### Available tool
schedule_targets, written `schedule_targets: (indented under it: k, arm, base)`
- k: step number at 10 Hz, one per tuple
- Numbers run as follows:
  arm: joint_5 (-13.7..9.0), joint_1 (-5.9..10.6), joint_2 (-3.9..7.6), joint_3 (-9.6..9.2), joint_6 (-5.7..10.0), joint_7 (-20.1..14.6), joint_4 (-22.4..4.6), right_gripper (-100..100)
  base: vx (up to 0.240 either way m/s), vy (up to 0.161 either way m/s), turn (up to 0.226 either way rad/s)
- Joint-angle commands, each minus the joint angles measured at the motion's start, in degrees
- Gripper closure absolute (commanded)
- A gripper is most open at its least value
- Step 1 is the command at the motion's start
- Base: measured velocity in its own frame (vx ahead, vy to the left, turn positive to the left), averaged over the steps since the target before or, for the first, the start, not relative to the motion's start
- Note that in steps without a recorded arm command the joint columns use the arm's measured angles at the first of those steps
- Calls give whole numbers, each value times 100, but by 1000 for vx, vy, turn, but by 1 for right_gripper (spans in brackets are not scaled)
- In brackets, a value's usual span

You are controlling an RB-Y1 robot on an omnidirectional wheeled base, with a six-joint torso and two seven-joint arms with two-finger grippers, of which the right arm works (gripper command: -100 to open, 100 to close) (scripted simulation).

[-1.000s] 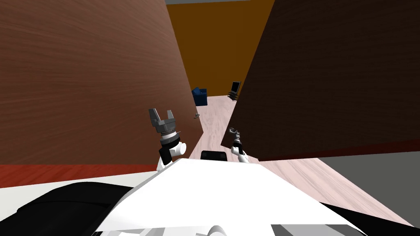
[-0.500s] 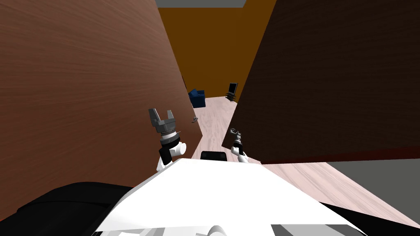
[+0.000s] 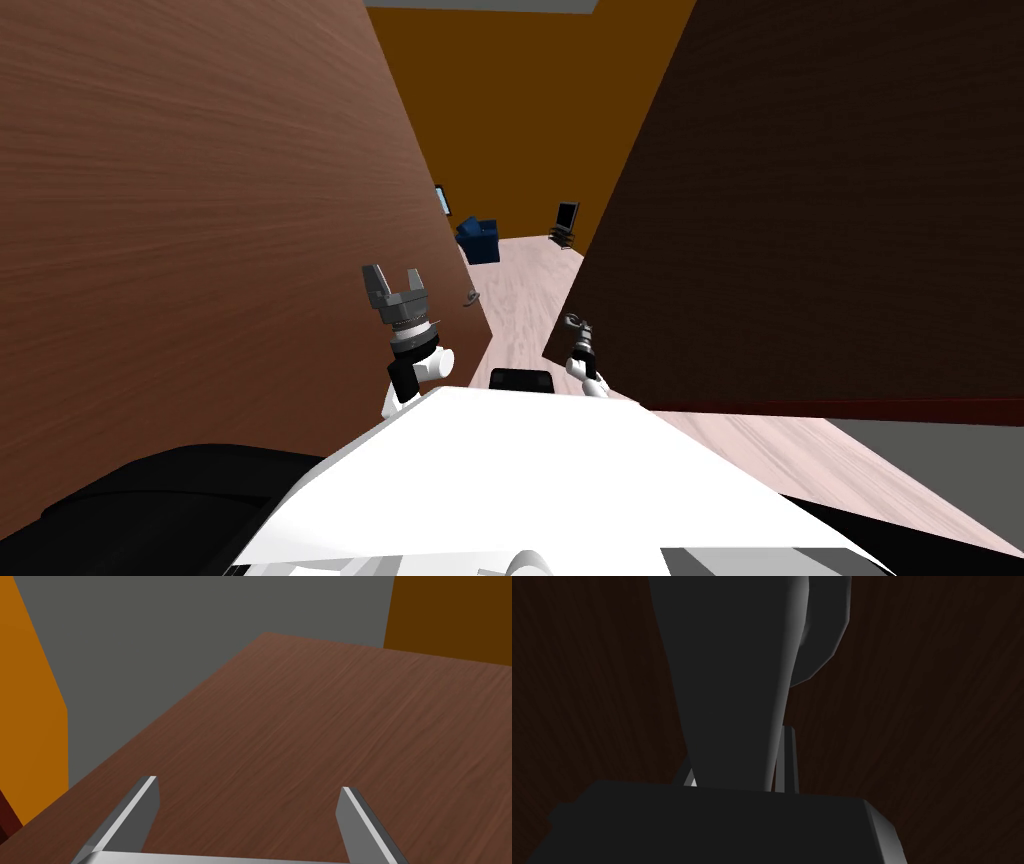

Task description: Push the door open

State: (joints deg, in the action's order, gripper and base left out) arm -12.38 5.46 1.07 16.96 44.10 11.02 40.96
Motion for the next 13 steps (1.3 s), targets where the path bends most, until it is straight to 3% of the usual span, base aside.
schedule_targets:
  k: [1, 7, 10, 13]
  arm:
    - [-41, 46, 115, 82, 97, 25, -29, 100]
    - [-259, 40, 274, 439, 140, 222, 14, 100]
    - [-297, 39, 278, 502, 148, 257, 22, 100]
    - [-432, 35, 250, 723, 174, 379, 48, 100]
  base:
    - [180, -21, -15]
    - [211, -18, -45]
    - [133, -10, -41]
    - [164, 2, -66]
